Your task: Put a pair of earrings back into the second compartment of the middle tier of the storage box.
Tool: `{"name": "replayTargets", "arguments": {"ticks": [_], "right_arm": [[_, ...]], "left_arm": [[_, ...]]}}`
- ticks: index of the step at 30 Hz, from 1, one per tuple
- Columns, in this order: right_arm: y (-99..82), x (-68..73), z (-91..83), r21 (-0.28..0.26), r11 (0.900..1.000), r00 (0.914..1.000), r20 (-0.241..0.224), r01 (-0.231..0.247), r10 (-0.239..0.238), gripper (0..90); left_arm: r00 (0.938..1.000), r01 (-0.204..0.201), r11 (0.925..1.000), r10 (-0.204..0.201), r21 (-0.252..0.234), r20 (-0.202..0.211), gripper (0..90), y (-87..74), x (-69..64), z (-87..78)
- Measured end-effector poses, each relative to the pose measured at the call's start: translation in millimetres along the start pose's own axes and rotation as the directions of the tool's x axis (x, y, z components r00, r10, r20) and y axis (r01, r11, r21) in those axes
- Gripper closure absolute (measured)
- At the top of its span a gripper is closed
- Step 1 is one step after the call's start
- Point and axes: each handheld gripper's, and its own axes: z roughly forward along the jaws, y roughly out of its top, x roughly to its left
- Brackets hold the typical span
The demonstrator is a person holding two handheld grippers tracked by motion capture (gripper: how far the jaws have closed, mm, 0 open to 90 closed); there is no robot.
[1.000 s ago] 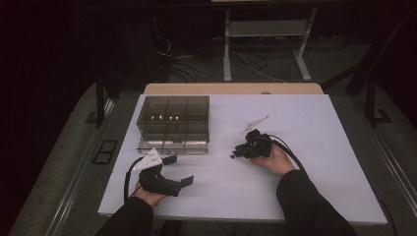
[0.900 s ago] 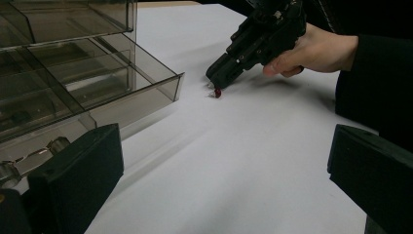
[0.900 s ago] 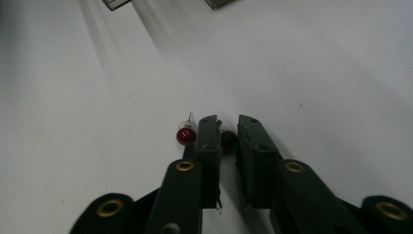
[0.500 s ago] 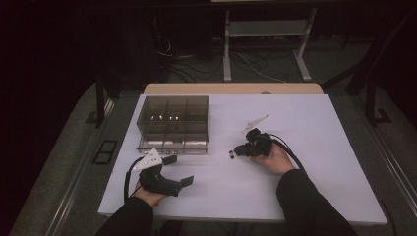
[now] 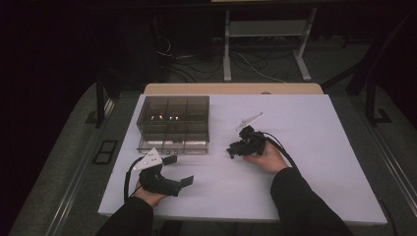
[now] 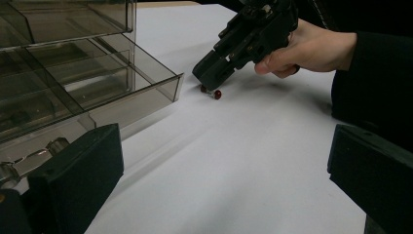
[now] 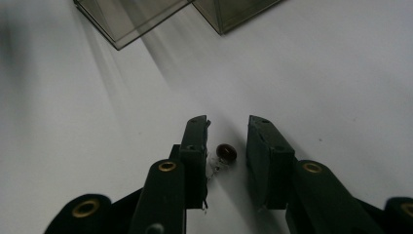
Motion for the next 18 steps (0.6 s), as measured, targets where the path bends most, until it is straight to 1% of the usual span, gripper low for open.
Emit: {"name": "replayTargets", "arguments": {"ticks": [2, 5, 11, 14, 18], "right_arm": [[0.0, 1.2, 3.0, 0.015, 0.9999, 0.9999, 0.011, 0.007, -0.007, 68.8], [-0.5, 2.2, 2.7, 0.016, 0.9998, 0.9996, 0.025, 0.010, -0.011, 71.2], [-1.4, 6.7, 1.8, 0.027, 0.9988, 0.9976, 0.055, 0.040, -0.042, 73.8], [-3.3, 7.6, 1.6, 0.018, 0.9988, 0.9966, 0.068, 0.046, -0.047, 77.7], [-5.9, 6.1, 1.2, -0.002, 0.9994, 0.9976, 0.060, 0.035, -0.035, 78.2]], "left_arm": [[1.0000, 0.000, 1.0000, 0.000, 0.000, 0.000, 0.0, 0.0, -0.1, -0.1], [1.0000, 0.000, 1.0000, 0.000, 0.000, -0.001, 0.0, 0.0, 0.0, 0.0], [1.0000, -0.001, 1.0000, 0.001, 0.000, -0.001, 0.0, 0.0, 0.0, 0.1], [1.0000, -0.001, 1.0000, 0.001, 0.000, -0.001, 0.0, -0.1, -0.2, 0.1], [1.0000, 0.000, 1.0000, 0.000, 0.001, 0.000, 0.0, -0.2, -0.2, 0.4]]}}
